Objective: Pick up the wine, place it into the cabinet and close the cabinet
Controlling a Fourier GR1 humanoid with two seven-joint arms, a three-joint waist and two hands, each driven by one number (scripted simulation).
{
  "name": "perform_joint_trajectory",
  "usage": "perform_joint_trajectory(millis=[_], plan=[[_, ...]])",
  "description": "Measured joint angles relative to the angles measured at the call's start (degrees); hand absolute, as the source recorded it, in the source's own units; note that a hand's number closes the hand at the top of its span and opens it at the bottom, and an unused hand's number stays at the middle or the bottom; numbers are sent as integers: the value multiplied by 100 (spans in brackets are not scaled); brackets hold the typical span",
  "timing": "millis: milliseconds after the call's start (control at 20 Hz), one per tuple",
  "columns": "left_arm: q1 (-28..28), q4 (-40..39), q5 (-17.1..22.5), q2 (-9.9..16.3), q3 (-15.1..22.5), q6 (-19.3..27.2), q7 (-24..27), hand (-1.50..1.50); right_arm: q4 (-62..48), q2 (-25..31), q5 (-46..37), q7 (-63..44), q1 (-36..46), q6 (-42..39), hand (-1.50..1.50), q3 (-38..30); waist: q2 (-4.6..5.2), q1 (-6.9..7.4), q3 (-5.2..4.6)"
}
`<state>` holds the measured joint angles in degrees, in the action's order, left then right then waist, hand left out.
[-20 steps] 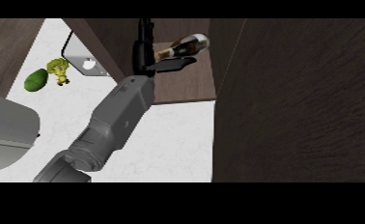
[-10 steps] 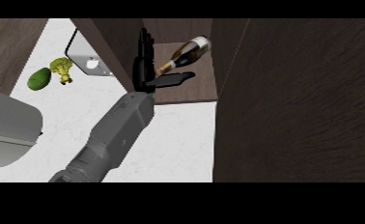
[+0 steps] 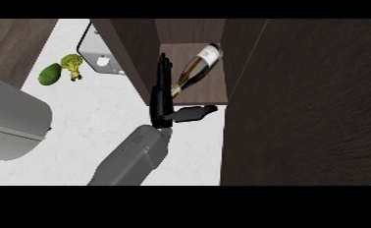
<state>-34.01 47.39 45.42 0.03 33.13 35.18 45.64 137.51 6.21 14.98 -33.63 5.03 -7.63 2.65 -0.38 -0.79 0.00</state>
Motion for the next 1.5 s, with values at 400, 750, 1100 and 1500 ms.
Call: perform_joint_trajectory(millis=[400,750,1100,1500], plan=[[1091,1911,-397,91,847,888,-277,-150,2,126,-10,116,-107,-109,-150,-284,8,68,1],[1958,3390,-969,344,1249,1521,-730,-150,15,88,-31,25,-21,-10,-150,-193,12,85,2],[2869,4795,-1487,806,1655,1870,-973,-150,11,111,-37,-1,-32,-83,-150,-158,15,87,1],[3667,5827,-1724,1583,1931,1608,-978,-150,2,110,57,-141,-229,-417,150,81,16,77,1]])
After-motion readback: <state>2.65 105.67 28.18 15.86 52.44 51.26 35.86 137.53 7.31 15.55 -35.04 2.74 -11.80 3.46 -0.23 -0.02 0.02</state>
